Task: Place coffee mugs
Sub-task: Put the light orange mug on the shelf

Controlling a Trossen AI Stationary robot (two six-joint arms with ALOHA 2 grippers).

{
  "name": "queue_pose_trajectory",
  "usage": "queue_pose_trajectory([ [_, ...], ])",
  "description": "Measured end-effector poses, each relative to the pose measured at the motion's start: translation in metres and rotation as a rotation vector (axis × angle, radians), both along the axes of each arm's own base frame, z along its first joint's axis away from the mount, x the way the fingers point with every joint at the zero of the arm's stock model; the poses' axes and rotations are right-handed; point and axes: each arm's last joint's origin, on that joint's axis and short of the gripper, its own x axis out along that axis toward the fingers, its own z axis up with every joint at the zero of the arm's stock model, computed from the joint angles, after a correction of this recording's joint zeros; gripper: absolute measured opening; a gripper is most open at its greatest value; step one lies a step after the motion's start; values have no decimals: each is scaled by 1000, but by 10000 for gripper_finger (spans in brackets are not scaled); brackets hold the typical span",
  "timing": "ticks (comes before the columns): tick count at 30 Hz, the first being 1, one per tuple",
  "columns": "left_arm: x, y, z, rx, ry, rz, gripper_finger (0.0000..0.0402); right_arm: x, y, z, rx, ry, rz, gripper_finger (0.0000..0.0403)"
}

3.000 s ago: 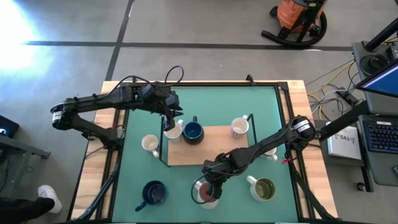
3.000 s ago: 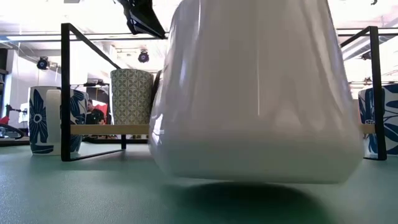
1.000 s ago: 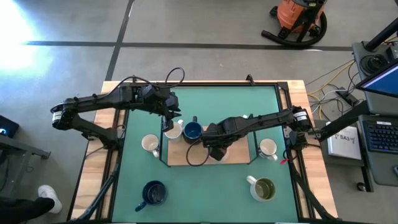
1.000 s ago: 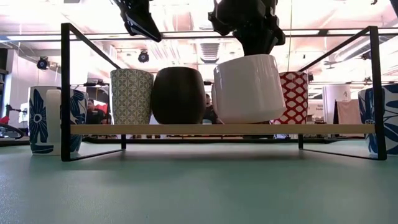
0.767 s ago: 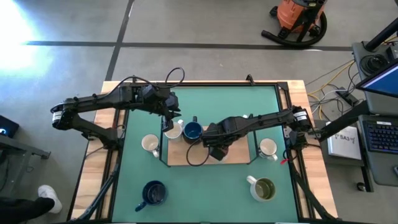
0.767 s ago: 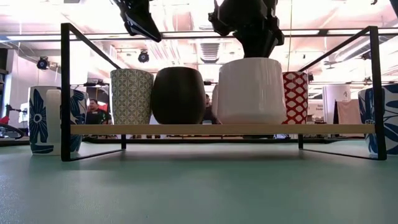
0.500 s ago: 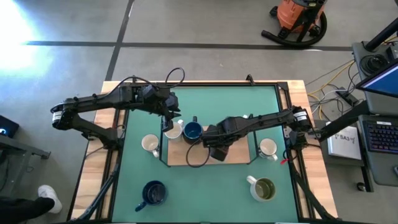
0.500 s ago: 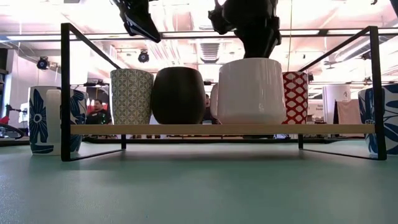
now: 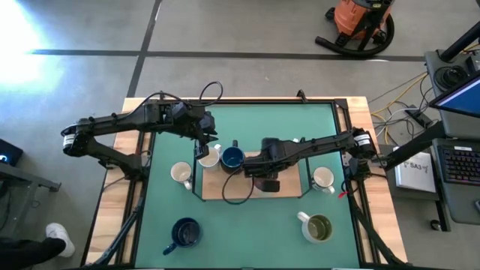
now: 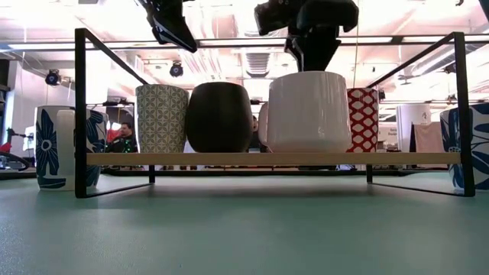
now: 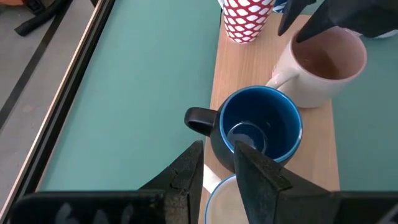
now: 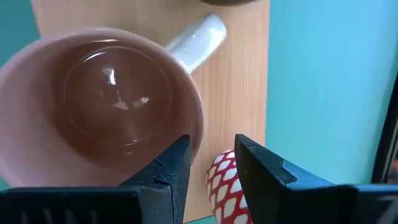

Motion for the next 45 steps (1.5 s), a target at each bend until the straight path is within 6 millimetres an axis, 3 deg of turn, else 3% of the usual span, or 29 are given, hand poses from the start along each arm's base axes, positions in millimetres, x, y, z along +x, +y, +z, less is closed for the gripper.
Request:
queue_pose_trajectory([
  [22,0,0,0,0,1,0,73,14,-7,-14,47,-88,103,111],
  [37,0,0,0,2,5,-3,73,11,-6,-30,109,-55,125,23],
  [45,0,0,0,2,6,-3,73,12,-14,-30,106,-56,130,23],
])
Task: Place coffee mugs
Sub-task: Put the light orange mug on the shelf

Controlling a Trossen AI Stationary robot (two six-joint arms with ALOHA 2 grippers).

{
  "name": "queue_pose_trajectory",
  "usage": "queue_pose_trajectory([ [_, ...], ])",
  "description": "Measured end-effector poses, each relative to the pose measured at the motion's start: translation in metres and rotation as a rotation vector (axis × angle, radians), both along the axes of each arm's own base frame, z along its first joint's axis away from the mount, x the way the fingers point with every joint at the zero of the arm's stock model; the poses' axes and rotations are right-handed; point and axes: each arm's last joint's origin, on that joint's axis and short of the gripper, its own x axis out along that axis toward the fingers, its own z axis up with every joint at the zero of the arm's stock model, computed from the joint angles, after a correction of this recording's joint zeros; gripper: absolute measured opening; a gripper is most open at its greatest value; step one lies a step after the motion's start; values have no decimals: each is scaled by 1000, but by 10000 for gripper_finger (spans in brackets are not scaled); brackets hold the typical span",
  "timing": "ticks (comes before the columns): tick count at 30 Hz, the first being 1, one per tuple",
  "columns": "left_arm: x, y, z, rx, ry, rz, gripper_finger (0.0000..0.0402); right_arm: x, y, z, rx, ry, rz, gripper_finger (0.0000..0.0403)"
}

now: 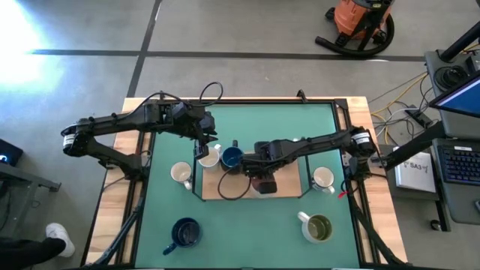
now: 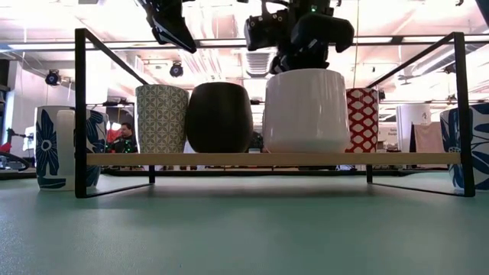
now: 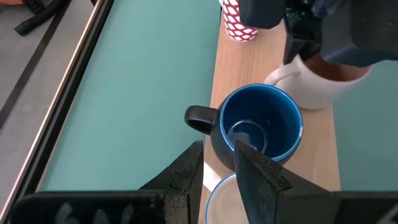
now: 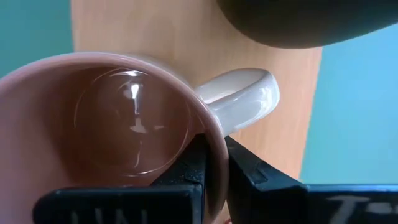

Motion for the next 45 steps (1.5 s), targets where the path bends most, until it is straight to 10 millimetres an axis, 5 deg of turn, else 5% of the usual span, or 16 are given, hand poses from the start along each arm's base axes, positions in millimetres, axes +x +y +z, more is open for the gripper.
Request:
queue_pose_trajectory([
  [21,0,0,0,14,6,-16,73,-2,-83,0,-24,12,-79,23],
  [39,-1,0,-1,15,23,-22,73,-4,-98,0,7,6,-121,24],
  [45,-1,0,-1,8,23,-14,73,-5,-98,4,14,4,-151,63],
])
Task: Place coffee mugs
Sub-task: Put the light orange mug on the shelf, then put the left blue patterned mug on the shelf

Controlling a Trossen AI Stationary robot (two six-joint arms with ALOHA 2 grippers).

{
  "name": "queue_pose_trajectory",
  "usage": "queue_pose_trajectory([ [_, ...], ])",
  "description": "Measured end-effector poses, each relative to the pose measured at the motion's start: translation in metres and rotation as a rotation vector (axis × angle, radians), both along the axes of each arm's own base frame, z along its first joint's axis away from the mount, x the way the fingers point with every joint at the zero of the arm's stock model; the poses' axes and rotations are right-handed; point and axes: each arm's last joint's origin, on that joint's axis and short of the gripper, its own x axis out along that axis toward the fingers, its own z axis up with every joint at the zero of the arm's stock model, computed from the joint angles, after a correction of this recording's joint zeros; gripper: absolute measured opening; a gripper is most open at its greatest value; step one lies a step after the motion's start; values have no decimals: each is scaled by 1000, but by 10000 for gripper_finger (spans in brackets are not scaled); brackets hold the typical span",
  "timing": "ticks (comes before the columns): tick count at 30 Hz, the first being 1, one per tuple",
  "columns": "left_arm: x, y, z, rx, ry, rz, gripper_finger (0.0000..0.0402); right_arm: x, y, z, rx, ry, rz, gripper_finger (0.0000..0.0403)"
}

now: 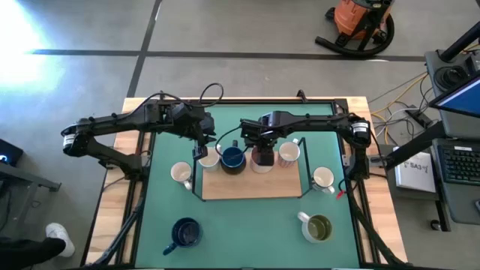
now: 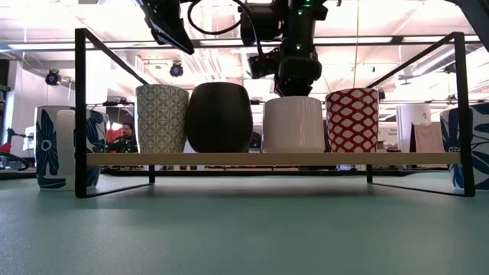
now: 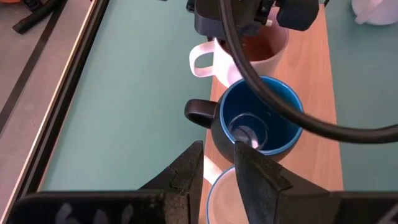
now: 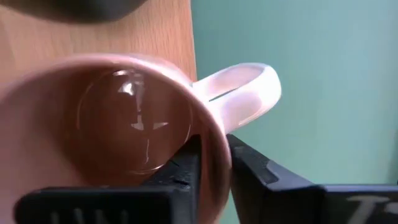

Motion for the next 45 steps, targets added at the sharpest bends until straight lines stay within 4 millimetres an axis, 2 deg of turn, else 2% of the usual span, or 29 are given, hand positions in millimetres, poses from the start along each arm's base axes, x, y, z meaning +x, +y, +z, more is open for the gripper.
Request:
queue_pose_trajectory([
  [5,0,0,0,-10,2,11,73,-7,2,19,10,2,-42,102],
  [9,0,0,-1,-19,3,21,73,-16,6,38,27,11,-94,115],
  [15,-5,-1,-4,-73,48,75,73,-29,16,62,34,-45,-130,110],
  [21,-21,-4,-12,-186,203,233,73,-44,23,81,33,-89,-122,94],
  [29,-49,-15,-32,-306,479,542,73,-48,31,87,33,-103,-95,84],
  [40,-72,-34,-81,-408,668,640,73,-53,35,86,30,-49,-63,100],
  [45,-74,-35,-97,-425,665,637,73,-57,36,89,31,-48,-60,102],
])
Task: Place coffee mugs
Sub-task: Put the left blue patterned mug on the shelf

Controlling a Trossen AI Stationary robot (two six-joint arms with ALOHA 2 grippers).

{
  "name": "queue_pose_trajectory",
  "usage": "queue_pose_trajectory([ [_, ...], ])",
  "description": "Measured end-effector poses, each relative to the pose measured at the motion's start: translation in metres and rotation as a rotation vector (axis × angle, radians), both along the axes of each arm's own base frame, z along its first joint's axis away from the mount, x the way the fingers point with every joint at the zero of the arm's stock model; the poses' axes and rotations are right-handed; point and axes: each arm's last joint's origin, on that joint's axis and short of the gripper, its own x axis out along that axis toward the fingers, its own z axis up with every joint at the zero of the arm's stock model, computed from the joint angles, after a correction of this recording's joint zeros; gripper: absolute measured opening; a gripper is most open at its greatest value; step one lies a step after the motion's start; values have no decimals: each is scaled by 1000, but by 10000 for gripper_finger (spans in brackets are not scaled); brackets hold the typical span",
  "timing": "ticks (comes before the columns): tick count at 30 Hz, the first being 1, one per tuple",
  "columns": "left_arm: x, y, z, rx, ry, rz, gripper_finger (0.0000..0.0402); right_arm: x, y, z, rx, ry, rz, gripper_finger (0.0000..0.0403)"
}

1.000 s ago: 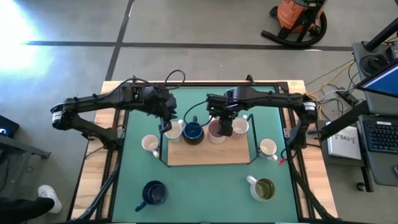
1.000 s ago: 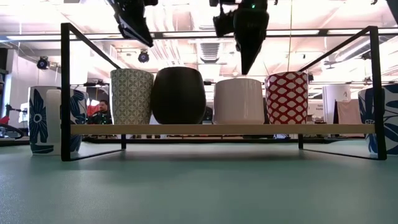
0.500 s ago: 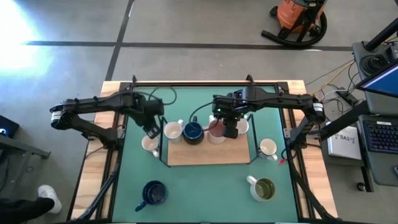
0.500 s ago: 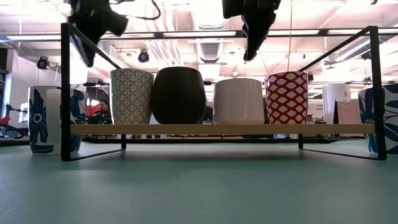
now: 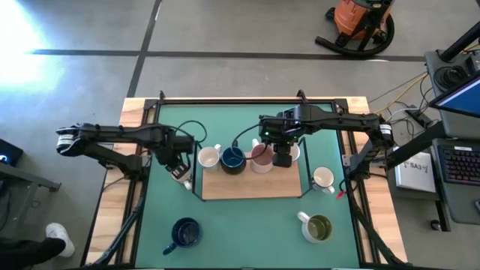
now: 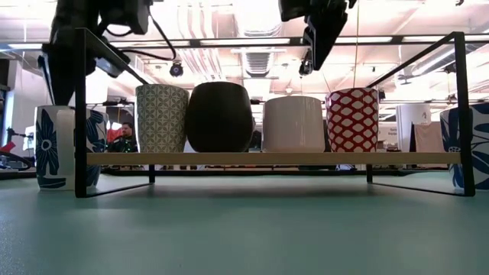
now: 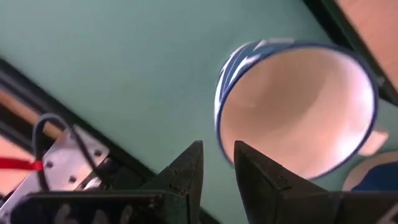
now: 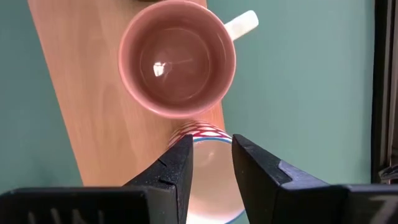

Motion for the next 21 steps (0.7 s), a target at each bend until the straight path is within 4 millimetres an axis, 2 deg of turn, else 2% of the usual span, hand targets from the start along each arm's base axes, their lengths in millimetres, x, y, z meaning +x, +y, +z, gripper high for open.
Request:
queue_pose_trajectory([
  [9,5,1,-22,10,-64,-22,73,-10,5,4,1,-9,1,97],
  [14,4,1,-38,33,-71,-37,72,-25,11,8,8,-24,-15,101],
  [17,4,2,-43,29,-79,-59,56,-37,16,10,17,-56,-37,102],
  [21,4,3,-43,30,-82,-82,15,-54,26,14,27,-127,-39,100],
])
